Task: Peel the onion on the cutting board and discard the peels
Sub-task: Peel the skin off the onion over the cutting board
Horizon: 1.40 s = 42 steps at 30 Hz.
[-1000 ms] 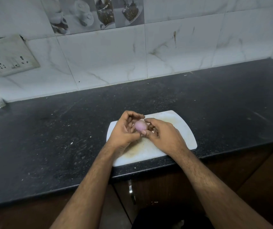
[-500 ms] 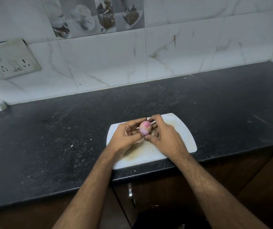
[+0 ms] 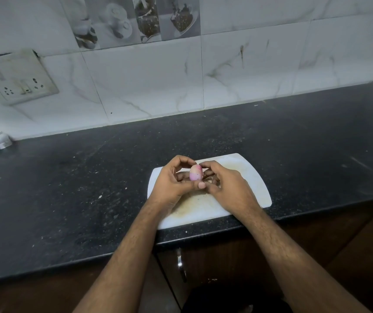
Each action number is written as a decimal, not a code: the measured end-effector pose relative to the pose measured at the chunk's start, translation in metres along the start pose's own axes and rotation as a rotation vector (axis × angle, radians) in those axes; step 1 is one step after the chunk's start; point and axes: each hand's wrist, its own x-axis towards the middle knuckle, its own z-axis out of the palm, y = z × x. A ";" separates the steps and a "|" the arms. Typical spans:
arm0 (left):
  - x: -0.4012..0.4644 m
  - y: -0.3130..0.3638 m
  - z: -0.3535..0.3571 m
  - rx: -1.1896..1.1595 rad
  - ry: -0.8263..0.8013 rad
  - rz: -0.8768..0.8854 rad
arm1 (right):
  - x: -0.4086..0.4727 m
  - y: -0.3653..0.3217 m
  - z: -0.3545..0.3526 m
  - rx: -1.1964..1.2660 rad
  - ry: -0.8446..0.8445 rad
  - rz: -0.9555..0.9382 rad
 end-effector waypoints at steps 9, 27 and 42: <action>0.000 -0.002 0.000 0.055 0.027 0.009 | -0.001 0.002 0.000 0.130 0.094 -0.048; 0.002 -0.005 0.000 0.086 0.037 -0.036 | 0.000 0.002 0.001 0.104 0.132 -0.020; 0.005 -0.011 -0.005 0.165 0.031 -0.032 | 0.001 0.004 0.002 0.063 0.115 -0.027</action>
